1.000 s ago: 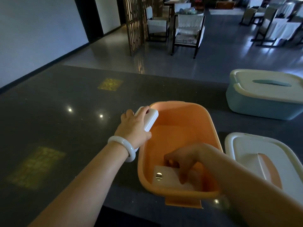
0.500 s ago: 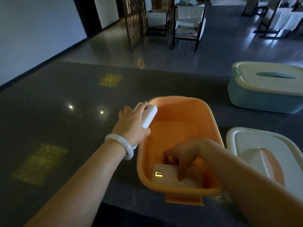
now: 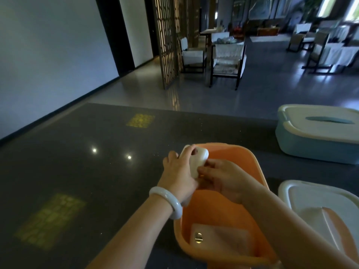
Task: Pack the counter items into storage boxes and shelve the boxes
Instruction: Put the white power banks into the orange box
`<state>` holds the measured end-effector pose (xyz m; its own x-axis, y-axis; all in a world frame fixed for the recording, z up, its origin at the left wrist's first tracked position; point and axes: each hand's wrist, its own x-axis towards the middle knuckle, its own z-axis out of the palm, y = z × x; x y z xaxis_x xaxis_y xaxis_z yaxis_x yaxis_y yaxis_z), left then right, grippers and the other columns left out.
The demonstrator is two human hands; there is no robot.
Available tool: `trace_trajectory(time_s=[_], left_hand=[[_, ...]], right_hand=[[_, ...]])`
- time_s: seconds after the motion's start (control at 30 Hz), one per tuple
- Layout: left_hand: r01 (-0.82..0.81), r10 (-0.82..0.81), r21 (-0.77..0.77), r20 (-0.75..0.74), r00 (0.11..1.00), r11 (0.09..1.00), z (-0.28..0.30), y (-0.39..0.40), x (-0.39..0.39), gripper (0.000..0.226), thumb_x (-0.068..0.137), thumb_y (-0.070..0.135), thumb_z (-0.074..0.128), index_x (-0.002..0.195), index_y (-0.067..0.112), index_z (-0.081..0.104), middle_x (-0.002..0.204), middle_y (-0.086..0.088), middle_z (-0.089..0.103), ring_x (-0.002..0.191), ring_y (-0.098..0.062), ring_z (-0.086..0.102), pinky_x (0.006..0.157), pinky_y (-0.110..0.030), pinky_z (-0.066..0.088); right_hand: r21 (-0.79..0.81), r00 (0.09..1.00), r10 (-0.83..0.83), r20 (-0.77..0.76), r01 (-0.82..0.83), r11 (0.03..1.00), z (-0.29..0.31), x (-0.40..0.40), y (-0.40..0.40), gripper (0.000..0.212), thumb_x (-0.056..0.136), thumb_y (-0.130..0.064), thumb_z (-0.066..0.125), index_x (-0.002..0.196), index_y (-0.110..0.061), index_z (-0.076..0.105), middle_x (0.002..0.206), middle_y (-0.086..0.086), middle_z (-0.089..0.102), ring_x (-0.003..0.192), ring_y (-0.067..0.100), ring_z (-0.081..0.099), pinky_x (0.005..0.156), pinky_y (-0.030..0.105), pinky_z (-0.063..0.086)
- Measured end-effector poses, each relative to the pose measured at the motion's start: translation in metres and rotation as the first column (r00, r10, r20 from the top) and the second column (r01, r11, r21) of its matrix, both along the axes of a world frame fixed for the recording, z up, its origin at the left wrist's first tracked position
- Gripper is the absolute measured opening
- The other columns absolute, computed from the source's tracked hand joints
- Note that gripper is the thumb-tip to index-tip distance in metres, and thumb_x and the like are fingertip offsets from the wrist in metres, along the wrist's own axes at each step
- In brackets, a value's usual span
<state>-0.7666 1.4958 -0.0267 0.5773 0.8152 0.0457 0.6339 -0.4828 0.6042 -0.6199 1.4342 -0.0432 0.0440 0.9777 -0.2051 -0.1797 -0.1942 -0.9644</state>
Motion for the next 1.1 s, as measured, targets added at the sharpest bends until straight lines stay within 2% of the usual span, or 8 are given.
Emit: trace_trajectory(time_s=[0.23,0.43,0.6,0.7,0.83,0.97,1.03,1.1], left_hand=[[0.034,0.002,-0.207,0.171,0.985,0.978,0.007,0.013,-0.007,0.076,0.084,0.041,0.069,0.146,0.037,0.025,0.122,0.019,0.045,0.107,-0.002,0.049,0.086,-0.025,0.043],[-0.036,0.163,-0.456,0.242,0.956,0.889,0.004,0.011,-0.001,0.035,0.083,0.024,0.073,0.114,0.024,0.060,0.104,0.000,0.069,0.098,-0.016,0.066,0.087,-0.044,0.055],[-0.149,0.327,-0.471,0.321,0.889,0.869,-0.009,-0.002,0.010,0.033,0.080,0.015,0.075,0.104,0.024,0.055,0.100,-0.004,0.067,0.094,-0.023,0.066,0.080,-0.046,0.058],[-0.177,0.334,-0.421,0.334,0.882,0.890,-0.012,-0.008,0.015,0.035,0.080,0.018,0.074,0.106,0.022,0.051,0.098,-0.002,0.066,0.092,-0.020,0.066,0.080,-0.042,0.058],[-0.119,0.192,-0.240,0.312,0.931,0.964,-0.010,-0.008,0.010,0.028,0.088,0.032,0.067,0.108,0.027,0.049,0.100,0.011,0.061,0.086,-0.002,0.060,0.064,-0.013,0.050],[-0.202,0.198,0.000,0.201,0.959,0.979,-0.019,0.001,-0.009,0.036,0.096,0.036,0.051,0.130,0.023,0.047,0.128,0.003,0.048,0.119,-0.011,0.049,0.089,-0.018,0.043],[-0.189,0.198,-0.125,0.064,0.978,0.974,-0.027,0.005,-0.013,0.042,0.100,0.037,0.043,0.139,0.020,0.043,0.134,-0.002,0.047,0.119,-0.016,0.052,0.092,-0.027,0.045],[-0.132,0.163,-0.312,0.076,0.984,0.941,-0.036,0.003,-0.015,0.033,0.102,0.040,0.038,0.126,0.023,0.053,0.112,-0.002,0.062,0.092,-0.012,0.063,0.079,-0.030,0.052]], right_hand=[[0.047,1.000,-0.014,-0.025,0.016,0.999,0.000,0.006,-0.013,0.026,0.095,-0.015,0.055,0.119,-0.016,0.063,0.113,0.006,0.069,0.105,0.025,0.067,0.082,0.039,0.057],[-0.026,0.984,-0.103,0.142,0.107,0.994,-0.001,0.008,-0.018,0.016,0.097,-0.023,0.051,0.108,-0.025,0.063,0.101,-0.003,0.072,0.095,0.015,0.069,0.079,0.034,0.058],[-0.022,0.762,-0.032,0.647,0.061,0.998,0.000,-0.005,-0.016,0.029,0.079,-0.041,0.073,0.099,-0.039,0.053,0.102,-0.016,0.058,0.093,0.006,0.058,0.076,0.015,0.048],[0.020,0.476,-0.048,0.878,0.063,0.998,-0.005,-0.011,-0.009,0.048,0.072,-0.054,0.073,0.111,-0.035,0.053,0.112,-0.010,0.052,0.105,0.012,0.049,0.086,0.027,0.049],[0.073,0.492,-0.148,0.858,0.168,0.983,-0.012,-0.002,-0.006,0.078,0.065,-0.052,0.079,0.127,-0.022,0.043,0.113,-0.008,0.053,0.095,0.007,0.052,0.071,0.015,0.045],[-0.017,0.382,-0.023,0.924,0.100,0.995,-0.014,0.021,-0.012,0.083,0.060,-0.048,0.083,0.128,-0.025,0.041,0.105,-0.014,0.047,0.085,0.003,0.050,0.061,0.013,0.037],[-0.058,0.330,0.056,0.942,-0.005,0.998,-0.016,0.032,-0.018,0.082,0.060,-0.047,0.083,0.128,-0.028,0.041,0.108,-0.017,0.046,0.093,0.004,0.050,0.068,0.015,0.038],[-0.122,0.292,0.154,0.944,-0.123,0.985,-0.018,0.037,-0.023,0.082,0.064,-0.046,0.082,0.131,-0.035,0.036,0.111,-0.022,0.041,0.101,0.001,0.046,0.073,0.013,0.035]])
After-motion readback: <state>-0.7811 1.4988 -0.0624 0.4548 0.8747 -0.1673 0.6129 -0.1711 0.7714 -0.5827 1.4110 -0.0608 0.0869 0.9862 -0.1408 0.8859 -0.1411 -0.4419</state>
